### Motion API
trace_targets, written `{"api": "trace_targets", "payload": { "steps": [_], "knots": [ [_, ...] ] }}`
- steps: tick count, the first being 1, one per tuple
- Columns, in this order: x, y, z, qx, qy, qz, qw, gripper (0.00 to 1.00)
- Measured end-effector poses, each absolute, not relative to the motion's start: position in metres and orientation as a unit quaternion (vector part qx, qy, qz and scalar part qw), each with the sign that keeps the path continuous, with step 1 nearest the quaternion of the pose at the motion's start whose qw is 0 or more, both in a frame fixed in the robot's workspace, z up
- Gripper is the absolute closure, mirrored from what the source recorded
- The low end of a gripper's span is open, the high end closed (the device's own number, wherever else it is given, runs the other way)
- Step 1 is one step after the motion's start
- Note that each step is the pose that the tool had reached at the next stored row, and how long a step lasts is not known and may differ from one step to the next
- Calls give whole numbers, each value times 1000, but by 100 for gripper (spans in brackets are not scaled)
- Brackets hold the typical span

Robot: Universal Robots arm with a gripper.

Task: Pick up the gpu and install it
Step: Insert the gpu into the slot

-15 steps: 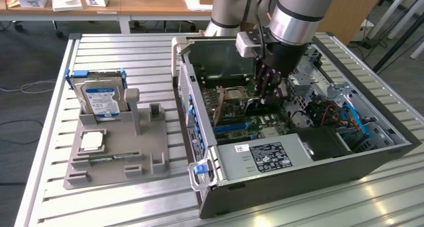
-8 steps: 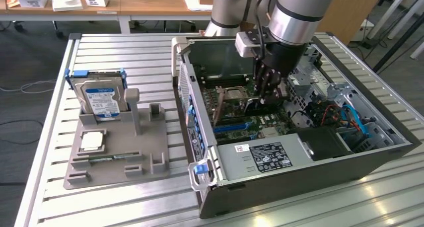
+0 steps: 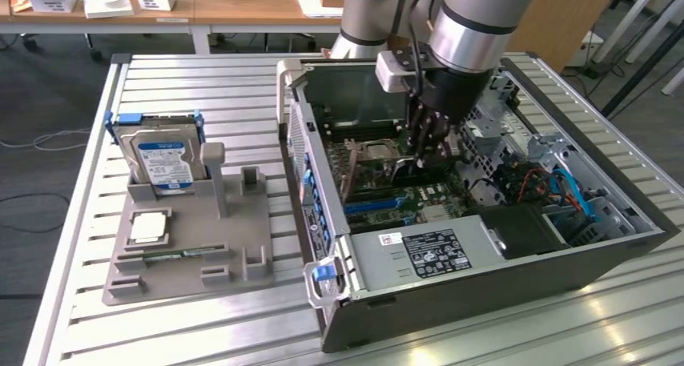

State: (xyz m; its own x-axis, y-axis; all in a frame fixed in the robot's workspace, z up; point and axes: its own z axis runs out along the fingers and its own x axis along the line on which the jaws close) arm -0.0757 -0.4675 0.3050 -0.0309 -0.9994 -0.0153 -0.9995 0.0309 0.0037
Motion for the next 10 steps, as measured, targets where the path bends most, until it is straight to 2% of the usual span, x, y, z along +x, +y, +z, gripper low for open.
{"api": "trace_targets", "payload": {
  "steps": [10],
  "knots": [
    [-78,-467,303,-696,718,7,4,73]
  ]
}}
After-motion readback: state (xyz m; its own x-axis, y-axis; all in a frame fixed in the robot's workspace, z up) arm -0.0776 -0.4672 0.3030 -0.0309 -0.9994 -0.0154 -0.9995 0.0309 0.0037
